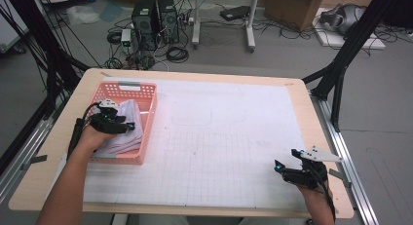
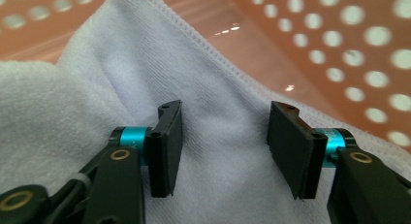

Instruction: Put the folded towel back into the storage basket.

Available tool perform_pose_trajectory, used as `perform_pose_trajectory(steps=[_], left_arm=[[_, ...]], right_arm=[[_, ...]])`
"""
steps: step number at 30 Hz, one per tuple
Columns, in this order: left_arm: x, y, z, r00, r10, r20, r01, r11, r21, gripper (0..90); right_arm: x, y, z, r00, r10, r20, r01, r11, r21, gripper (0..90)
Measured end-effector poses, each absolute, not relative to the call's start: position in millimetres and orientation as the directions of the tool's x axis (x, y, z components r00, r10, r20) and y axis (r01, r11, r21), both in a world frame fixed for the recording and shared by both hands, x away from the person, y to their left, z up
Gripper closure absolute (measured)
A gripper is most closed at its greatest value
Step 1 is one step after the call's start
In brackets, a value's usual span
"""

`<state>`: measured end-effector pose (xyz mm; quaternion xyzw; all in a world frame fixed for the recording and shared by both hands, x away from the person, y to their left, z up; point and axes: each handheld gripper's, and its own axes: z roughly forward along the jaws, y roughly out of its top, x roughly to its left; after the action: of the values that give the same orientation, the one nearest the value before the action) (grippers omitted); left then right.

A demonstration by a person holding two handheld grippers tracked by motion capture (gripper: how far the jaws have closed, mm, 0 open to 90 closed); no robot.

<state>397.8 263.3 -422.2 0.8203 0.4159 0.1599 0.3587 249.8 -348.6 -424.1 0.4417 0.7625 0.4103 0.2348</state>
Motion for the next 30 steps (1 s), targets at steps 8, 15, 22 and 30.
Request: perform_pose_trajectory(steps=[8,15,22,30], left_arm=[[394.6,256.7,-419.6,0.700,0.713,-0.050,0.492,-0.430,0.757,46.7],[394.7,280.4,-405.3,0.502,0.857,-0.121,0.546,-0.205,0.812,32.8],[394.2,296.8,-406.6,0.305,0.950,-0.065,0.623,-0.147,0.768,33.8],[401.9,290.2,-415.9,0.249,0.967,-0.045,0.675,-0.140,0.725,33.8]], right_arm=[[250.0,-349.0,-424.4,-0.500,0.866,0.004,0.480,0.274,0.833,20.9],[249.2,-350.6,-423.9,-0.497,0.868,0.009,0.482,0.267,0.835,20.9],[249.3,-349.4,-424.0,-0.500,0.866,0.009,0.482,0.270,0.833,20.9],[248.8,-349.6,-424.4,-0.500,0.866,0.009,0.484,0.271,0.832,20.9]])
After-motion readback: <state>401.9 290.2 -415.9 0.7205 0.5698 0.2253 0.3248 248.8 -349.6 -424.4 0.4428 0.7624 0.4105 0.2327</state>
